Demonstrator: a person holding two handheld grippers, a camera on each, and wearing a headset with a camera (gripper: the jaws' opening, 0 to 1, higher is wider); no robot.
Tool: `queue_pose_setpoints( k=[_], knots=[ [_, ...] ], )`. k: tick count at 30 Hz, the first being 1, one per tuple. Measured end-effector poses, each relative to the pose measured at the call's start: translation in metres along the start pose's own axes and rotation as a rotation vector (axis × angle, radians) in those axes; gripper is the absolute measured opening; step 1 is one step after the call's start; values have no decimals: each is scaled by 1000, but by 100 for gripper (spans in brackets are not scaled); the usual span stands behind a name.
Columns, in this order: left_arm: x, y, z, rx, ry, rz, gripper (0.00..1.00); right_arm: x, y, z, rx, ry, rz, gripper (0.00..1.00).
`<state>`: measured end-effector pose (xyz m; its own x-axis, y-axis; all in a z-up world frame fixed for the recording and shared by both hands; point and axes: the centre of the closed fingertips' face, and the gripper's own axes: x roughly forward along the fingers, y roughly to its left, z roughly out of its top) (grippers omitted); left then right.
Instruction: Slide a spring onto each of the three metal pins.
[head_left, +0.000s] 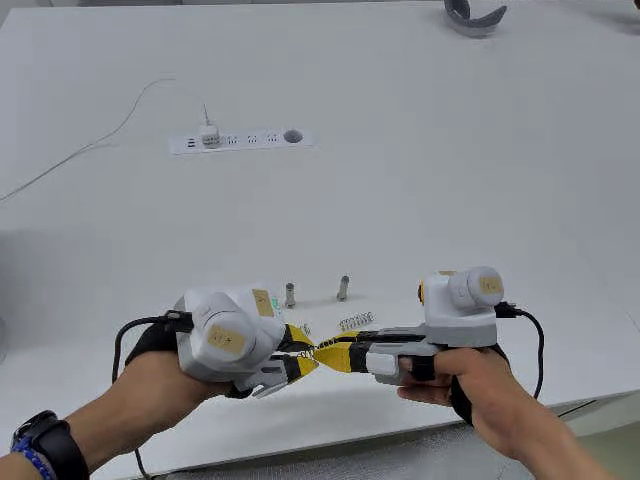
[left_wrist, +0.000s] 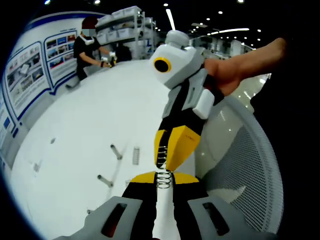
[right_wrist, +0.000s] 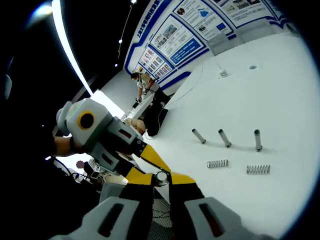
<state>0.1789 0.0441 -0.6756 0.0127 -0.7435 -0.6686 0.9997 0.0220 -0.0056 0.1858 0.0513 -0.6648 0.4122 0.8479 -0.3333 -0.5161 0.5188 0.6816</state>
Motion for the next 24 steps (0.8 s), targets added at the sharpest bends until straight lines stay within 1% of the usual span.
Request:
queue_pose_setpoints(
  k=[2,4,5,7,9,10,12,15,17,18,20,22,24],
  knots=[
    [0,0,1,-8,-12,-12,10,-1,1,2,-17,4,0,12],
    [-1,0,5,-25,-41,-31,10,-2,3,4,-58,24,-4,12],
    [-2,0,7,-44,-63,-47,10,-4,4,5,-96,47,-6,12],
    [-3,1,10,-65,-96,-62,10,-5,7,8,-140,76,-9,12],
    [-4,2,13,-74,-123,-70,10,-7,10,11,-190,113,-9,12],
    [-5,2,16,-76,-140,-74,10,-8,10,12,-225,140,-9,12],
    [-5,2,19,-83,-160,-79,10,-9,12,14,-281,184,-9,12],
    [-5,0,25,-86,-191,-93,10,-12,16,16,-385,281,4,12],
    [-5,-1,29,-97,-210,-105,10,-14,19,17,-425,321,18,12],
    [-5,-2,31,-102,-217,-115,10,-15,20,16,-461,364,28,12],
    [-6,-4,34,-91,-225,-127,10,-17,23,15,-523,429,42,12],
    [-6,-7,37,-92,-234,-136,10,-18,26,15,-574,475,59,12],
    [-7,-8,38,-93,-241,-142,10,-19,28,15,-610,504,72,13]
  ],
)
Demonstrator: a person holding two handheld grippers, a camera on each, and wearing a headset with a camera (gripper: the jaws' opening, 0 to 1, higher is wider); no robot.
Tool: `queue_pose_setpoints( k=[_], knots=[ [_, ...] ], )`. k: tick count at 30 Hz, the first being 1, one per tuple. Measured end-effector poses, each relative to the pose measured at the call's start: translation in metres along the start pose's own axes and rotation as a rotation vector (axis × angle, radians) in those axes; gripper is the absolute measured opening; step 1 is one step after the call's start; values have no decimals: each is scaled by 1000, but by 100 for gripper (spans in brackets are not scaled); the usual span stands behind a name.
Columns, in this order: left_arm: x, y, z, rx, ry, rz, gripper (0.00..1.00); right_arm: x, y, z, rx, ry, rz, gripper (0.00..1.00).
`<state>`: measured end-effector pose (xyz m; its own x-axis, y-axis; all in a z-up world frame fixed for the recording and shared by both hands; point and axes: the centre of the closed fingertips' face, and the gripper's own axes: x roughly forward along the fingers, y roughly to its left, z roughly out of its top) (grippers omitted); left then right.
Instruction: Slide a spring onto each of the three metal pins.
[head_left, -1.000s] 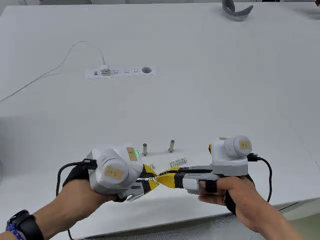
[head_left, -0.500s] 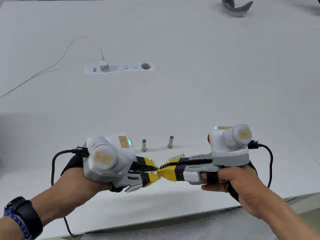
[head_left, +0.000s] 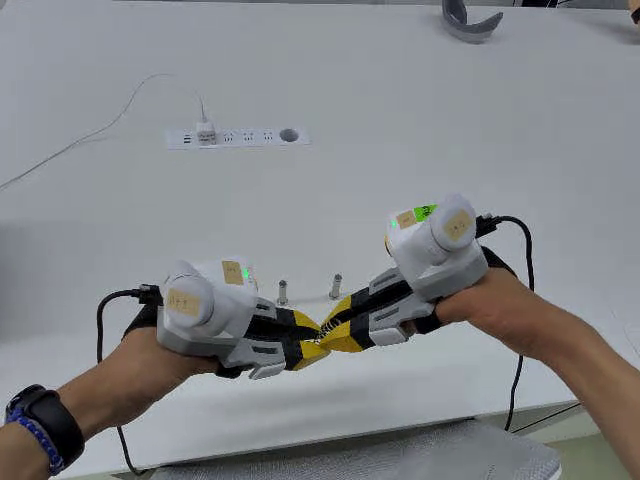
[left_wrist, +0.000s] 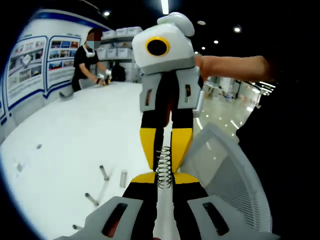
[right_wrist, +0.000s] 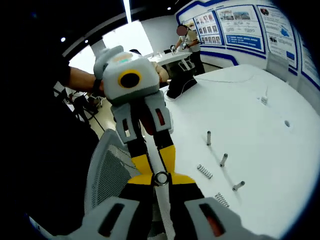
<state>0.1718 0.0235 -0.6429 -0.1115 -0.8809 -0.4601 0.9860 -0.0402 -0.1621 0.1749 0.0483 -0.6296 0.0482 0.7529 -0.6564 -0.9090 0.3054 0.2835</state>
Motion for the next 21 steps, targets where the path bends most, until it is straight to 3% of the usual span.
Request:
queue_pose_setpoints(
  k=[6,13,21],
  knots=[
    [-2,-4,1,-3,-8,-16,10,1,6,0,-112,79,34,13],
    [-4,-8,-1,2,1,-27,10,5,11,-2,-187,149,59,13],
    [-4,-7,-6,-8,-2,-4,11,8,10,-4,-201,149,54,12]
  ],
)
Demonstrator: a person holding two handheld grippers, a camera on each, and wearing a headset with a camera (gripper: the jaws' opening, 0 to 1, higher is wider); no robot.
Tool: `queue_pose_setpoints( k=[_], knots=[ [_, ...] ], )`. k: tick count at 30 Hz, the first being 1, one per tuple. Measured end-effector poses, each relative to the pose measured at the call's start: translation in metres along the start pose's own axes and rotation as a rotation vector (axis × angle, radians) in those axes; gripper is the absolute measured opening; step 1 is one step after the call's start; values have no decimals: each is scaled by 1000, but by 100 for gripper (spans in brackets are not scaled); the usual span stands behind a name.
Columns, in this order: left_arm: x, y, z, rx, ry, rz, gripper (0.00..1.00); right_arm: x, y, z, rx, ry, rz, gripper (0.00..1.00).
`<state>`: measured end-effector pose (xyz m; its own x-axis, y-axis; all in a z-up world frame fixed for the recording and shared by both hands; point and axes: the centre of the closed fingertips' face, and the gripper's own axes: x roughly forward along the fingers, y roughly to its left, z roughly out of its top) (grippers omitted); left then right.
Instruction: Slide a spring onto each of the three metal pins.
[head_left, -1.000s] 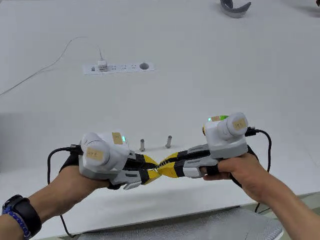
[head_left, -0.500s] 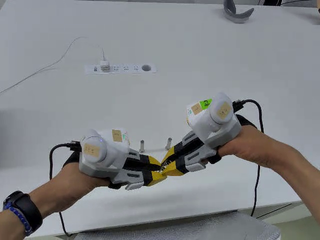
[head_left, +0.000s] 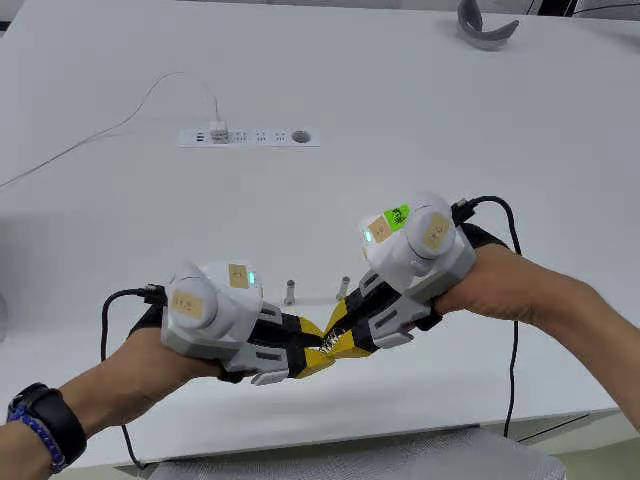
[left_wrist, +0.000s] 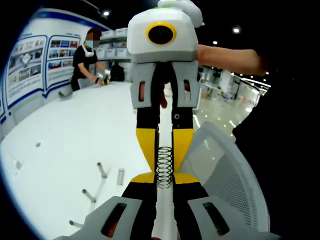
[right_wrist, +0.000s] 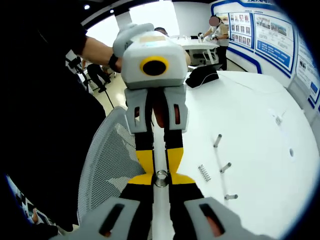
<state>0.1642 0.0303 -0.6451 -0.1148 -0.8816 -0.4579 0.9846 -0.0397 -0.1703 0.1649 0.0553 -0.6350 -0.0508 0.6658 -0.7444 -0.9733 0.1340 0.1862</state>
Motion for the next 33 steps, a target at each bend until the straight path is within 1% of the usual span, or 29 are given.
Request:
queue_pose_setpoints(
  k=[4,6,10,13,16,19,20,22,23,28,30,33],
  knots=[
    [-2,2,-2,-15,-9,20,12,1,-1,-1,7,-3,-8,12],
    [-4,5,-4,-25,-12,40,14,0,-2,-1,11,-3,-16,12],
    [-11,9,-7,-50,-25,69,16,0,-7,-5,36,-7,-33,12],
    [-14,11,-9,-52,-21,90,16,0,-7,-7,38,-6,-36,12],
    [-18,15,-10,-81,-36,115,17,1,-9,-10,46,-6,-40,12],
    [-24,22,-13,-110,-50,156,19,2,-11,-13,56,-4,-48,12],
    [-27,26,-16,-120,-48,179,20,3,-12,-15,60,1,-54,12],
    [-32,31,-20,-136,-48,206,22,3,-15,-20,67,11,-64,12],
    [-37,36,-23,-156,-55,235,23,3,-17,-22,71,19,-70,12],
    [-55,51,-38,-197,-57,331,27,4,-29,-29,90,27,-96,12],
    [-61,56,-44,-217,-57,359,30,5,-33,-30,89,31,-101,12],
    [-69,60,-50,-224,-52,395,31,7,-37,-30,83,36,-106,12]
  ],
)
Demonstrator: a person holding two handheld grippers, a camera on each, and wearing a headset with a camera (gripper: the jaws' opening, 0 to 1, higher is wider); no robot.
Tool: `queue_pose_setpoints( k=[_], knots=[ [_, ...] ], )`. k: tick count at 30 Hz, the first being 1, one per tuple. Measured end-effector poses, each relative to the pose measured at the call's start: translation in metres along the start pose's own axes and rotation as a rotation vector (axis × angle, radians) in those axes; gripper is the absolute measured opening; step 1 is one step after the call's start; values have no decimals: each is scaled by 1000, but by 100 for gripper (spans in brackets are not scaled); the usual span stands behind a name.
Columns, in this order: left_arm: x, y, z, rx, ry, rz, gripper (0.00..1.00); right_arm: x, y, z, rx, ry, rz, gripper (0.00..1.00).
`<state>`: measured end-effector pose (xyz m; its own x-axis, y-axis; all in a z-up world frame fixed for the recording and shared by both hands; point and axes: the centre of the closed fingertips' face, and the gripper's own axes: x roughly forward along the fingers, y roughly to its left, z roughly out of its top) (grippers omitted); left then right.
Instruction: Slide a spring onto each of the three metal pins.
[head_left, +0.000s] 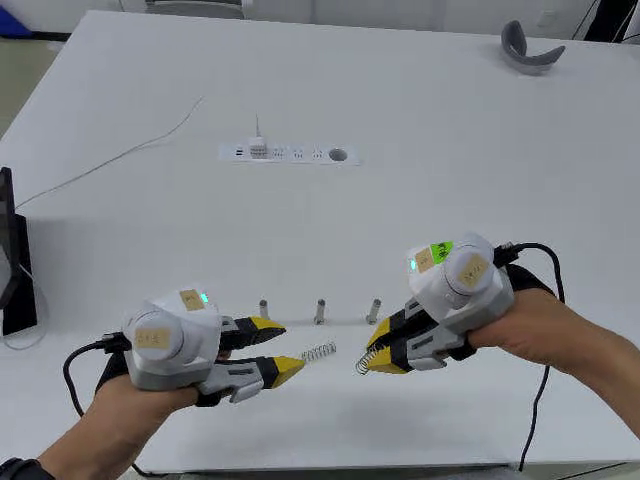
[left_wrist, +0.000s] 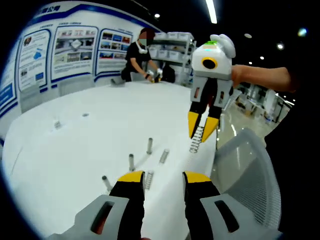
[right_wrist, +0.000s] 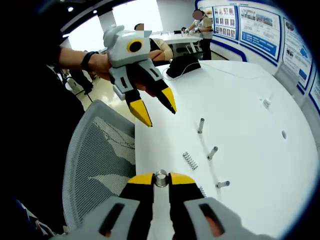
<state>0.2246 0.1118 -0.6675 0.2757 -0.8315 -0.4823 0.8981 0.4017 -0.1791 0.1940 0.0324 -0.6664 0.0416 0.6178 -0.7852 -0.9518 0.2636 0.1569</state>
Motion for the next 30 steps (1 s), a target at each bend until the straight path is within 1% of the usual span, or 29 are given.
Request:
queue_pose_setpoints(
  k=[4,7,12,15,17,21,24,26,27,30],
  knots=[
    [-5,11,-10,-15,15,42,34,5,-5,0,-7,12,-4,12],
    [-10,20,-16,-33,20,75,37,9,-8,4,-10,15,-3,12],
    [-18,33,-23,-50,24,118,42,17,-15,9,-25,25,-10,12],
    [-23,39,-25,-61,22,138,44,21,-21,14,-29,27,-15,12],
    [-26,43,-27,-68,19,155,46,23,-23,19,-24,27,-8,12],
    [-31,49,-31,-88,15,179,49,29,-28,24,-39,37,-10,12],
    [-35,54,-36,-102,15,197,51,33,-34,30,-45,35,-14,12],
    [-37,57,-39,-114,16,210,53,37,-39,33,-57,39,-19,12],
    [-38,59,-41,-120,16,217,54,39,-42,34,-76,47,-25,12],
    [-42,63,-43,-138,10,236,56,45,-47,39,-84,55,-18,12]
  ],
)
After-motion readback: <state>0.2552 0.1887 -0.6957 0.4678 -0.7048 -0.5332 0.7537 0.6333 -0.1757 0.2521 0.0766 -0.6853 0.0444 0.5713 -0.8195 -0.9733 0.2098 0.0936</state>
